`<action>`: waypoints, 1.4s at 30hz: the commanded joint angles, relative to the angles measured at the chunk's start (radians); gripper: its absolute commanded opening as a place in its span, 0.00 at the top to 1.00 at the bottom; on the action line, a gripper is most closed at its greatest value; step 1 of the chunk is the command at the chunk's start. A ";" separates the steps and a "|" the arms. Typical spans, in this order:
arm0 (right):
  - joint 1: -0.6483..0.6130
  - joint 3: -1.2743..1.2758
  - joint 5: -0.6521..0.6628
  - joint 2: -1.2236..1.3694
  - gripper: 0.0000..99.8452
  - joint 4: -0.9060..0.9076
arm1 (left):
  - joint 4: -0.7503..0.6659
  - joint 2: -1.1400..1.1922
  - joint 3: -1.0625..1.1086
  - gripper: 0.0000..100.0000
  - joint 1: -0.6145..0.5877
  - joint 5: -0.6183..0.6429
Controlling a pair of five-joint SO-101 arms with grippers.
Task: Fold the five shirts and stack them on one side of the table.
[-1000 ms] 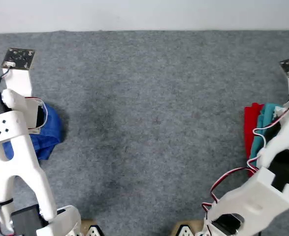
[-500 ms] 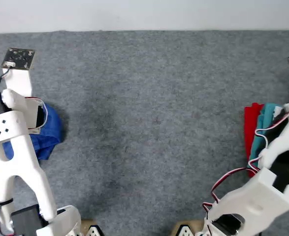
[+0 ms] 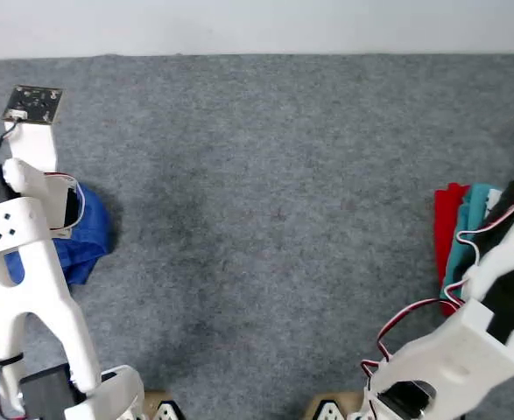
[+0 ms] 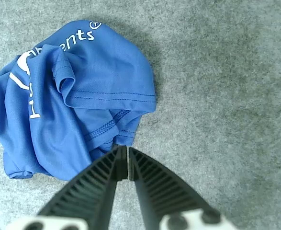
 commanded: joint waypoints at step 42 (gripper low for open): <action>0.222 -0.071 -0.080 -0.084 0.99 0.325 | -0.020 -0.031 0.030 0.98 0.002 -0.008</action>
